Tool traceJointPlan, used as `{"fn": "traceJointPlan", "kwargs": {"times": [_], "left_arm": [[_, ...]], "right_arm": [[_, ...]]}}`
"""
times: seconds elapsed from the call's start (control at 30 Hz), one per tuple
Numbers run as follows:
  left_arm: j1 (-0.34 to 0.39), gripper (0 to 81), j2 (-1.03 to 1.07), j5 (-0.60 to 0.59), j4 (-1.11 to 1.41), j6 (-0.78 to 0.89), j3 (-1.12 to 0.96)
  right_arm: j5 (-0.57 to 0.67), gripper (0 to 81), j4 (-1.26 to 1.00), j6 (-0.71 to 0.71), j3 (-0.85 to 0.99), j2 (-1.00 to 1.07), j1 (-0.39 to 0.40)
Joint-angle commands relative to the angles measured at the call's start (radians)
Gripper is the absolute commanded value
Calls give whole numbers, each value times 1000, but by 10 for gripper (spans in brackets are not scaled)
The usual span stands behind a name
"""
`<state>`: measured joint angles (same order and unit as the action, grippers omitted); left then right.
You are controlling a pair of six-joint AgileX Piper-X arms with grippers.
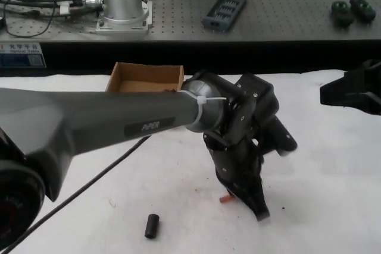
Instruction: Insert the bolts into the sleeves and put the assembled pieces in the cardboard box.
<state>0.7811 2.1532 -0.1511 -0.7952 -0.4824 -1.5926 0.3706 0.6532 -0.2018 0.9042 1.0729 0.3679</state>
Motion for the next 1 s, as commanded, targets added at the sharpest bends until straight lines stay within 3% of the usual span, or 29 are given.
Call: {"fn": "traceJointPlan", "kwargs": {"times": [0.0,0.23,0.47,0.53,0.7,0.97], "left_arm": [[-45,6,-71,56,15,198,-25],[-198,6,-252,11,111,551,-22],[-319,6,-437,92,97,681,10],[-353,6,-507,81,102,713,68],[-421,6,-722,9,210,783,286],[-480,6,-1098,13,356,836,635]], "right_arm": [[2,223,12,7,4,-6,-7],[6,223,54,-77,4,-34,3],[-2,223,29,-214,4,45,115],[-2,232,1,-249,7,82,162],[-24,362,-93,-349,7,193,277],[-86,358,-149,-482,52,376,413]]}}
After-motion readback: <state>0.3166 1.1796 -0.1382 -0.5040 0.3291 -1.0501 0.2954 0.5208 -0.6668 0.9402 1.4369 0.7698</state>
